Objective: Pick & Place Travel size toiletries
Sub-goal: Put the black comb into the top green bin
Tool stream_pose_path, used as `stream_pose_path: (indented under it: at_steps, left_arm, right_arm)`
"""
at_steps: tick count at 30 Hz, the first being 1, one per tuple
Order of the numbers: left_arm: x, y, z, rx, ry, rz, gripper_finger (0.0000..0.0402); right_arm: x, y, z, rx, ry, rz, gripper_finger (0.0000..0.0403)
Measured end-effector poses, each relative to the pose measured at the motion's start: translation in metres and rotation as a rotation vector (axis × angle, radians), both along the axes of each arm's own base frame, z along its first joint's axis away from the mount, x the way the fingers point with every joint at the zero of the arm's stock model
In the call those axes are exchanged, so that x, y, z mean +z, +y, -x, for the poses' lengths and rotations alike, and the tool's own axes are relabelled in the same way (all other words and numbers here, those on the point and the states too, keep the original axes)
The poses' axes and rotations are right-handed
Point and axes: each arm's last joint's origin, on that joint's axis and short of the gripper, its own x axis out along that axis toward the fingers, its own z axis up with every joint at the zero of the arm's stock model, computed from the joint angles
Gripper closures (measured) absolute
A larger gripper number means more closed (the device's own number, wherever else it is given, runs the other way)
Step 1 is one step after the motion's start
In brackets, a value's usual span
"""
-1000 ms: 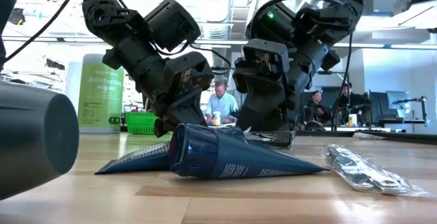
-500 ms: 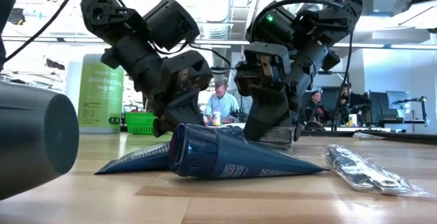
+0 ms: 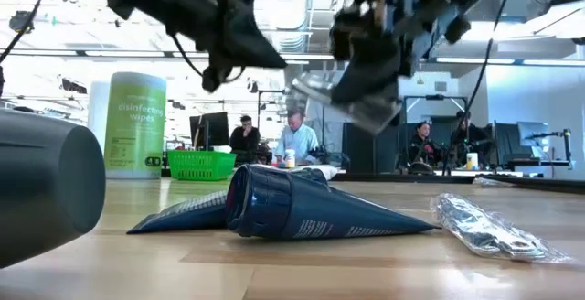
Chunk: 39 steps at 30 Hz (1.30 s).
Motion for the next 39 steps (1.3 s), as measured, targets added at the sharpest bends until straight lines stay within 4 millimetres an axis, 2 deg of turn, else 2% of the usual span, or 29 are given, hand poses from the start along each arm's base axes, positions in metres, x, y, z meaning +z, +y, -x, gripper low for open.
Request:
stream_pose_path:
  at_steps: [2, 6, 10, 15, 22, 28, 32, 37, 39]
  left_arm:
    - [0.008, 0.001, 0.005, 0.008, -0.04, 0.001, 0.04]
    - [0.006, 0.001, 0.014, 0.034, -0.035, 0.037, 0.04]
    - [0.006, -0.005, 0.014, 0.051, -0.051, 0.122, 0.04]
    - [0.012, -0.027, 0.015, 0.074, -0.133, 0.16, 0.04]
    - [0.025, -0.064, 0.023, 0.158, -0.263, 0.226, 0.04]
    - [0.047, -0.092, 0.026, 0.23, -0.354, 0.225, 0.04]
    - [0.065, -0.106, 0.028, 0.276, -0.409, 0.195, 0.04]
    - [0.077, -0.117, 0.025, 0.306, -0.436, 0.154, 0.04]
    - [0.076, -0.119, 0.022, 0.306, -0.426, 0.137, 0.04]
  right_arm:
    - [0.011, 0.001, 0.007, 0.011, -0.01, 0.012, 0.0401]
    - [0.031, 0.009, 0.024, 0.033, -0.006, 0.035, 0.0401]
    - [0.051, 0.021, 0.044, 0.068, -0.008, 0.049, 0.0402]
    - [0.072, 0.042, 0.073, 0.134, -0.003, 0.068, 0.0402]
    - [0.092, 0.084, 0.126, 0.214, 0.033, 0.093, 0.0402]
    - [0.092, 0.124, 0.171, 0.267, 0.098, 0.118, 0.0403]
    - [0.081, 0.146, 0.196, 0.293, 0.197, 0.145, 0.0403]
    - [0.066, 0.168, 0.22, 0.309, 0.317, 0.171, 0.0403]
    - [0.062, 0.174, 0.227, 0.318, 0.335, 0.181, 0.0403]
